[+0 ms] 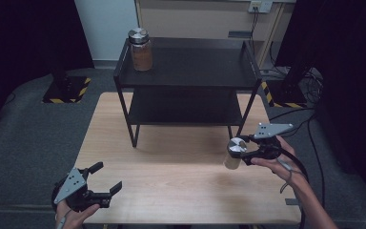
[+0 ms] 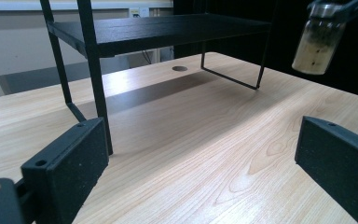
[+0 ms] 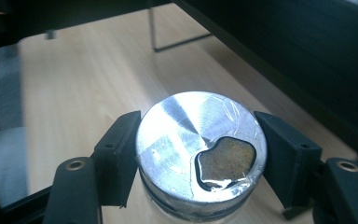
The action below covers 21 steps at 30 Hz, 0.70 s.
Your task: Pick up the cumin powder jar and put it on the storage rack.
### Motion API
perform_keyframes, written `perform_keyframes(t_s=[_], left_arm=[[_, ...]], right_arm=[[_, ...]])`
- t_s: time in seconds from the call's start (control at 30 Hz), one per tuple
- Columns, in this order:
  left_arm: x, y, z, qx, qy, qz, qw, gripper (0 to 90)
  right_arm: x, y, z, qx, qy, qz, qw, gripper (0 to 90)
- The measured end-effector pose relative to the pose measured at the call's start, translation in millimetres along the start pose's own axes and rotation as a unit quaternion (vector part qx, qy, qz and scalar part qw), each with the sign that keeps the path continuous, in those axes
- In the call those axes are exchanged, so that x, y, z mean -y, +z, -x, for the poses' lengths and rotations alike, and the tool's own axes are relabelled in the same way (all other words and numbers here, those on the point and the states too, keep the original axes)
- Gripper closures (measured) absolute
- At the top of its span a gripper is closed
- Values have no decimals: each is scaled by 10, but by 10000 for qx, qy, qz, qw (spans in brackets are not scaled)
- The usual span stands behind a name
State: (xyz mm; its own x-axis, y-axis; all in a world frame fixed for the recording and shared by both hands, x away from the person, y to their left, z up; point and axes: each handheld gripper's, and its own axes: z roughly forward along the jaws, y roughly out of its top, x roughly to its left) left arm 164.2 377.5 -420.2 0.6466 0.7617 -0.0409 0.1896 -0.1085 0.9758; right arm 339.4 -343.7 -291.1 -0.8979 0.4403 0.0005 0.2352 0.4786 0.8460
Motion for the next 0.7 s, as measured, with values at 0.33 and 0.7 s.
perform_keyframes(t_s=[0.33,0.7], left_arm=[[2,-1,-9,23,-5,6,10000,13],[2,-4,-9,29,-3,17,10000,13]], right_arm=[[-693,-77,-41,-637,-416,113,9970,354],[-1329,-212,-104,-594,-507,-23,9969,354]])
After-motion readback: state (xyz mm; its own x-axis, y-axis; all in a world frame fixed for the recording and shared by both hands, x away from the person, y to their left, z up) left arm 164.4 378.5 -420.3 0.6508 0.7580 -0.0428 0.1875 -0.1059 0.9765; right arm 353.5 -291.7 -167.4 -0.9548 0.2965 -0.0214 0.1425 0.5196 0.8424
